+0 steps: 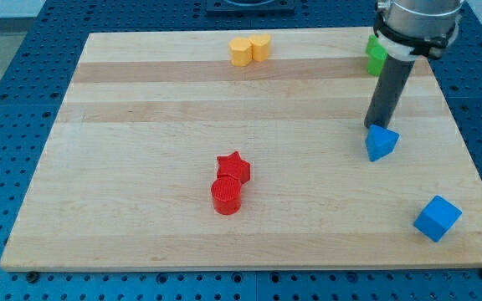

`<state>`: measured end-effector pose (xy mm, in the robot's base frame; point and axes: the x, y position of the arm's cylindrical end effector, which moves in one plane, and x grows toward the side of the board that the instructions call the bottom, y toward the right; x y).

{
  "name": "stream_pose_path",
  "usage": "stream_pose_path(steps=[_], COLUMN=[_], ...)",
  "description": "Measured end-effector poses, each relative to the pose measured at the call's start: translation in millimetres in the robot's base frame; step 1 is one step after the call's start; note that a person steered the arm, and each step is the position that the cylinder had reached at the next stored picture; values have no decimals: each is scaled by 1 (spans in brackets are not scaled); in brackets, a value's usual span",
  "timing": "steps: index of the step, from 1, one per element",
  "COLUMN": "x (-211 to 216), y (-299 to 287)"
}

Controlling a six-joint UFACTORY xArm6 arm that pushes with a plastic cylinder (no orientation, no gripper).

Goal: Push the blue triangle into the blue cube

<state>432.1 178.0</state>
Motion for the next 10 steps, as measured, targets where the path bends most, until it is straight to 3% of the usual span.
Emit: stream_pose_path(steps=[2, 3, 5, 7, 10], x=[69, 80, 58, 62, 133], y=[0, 0, -35, -73, -11])
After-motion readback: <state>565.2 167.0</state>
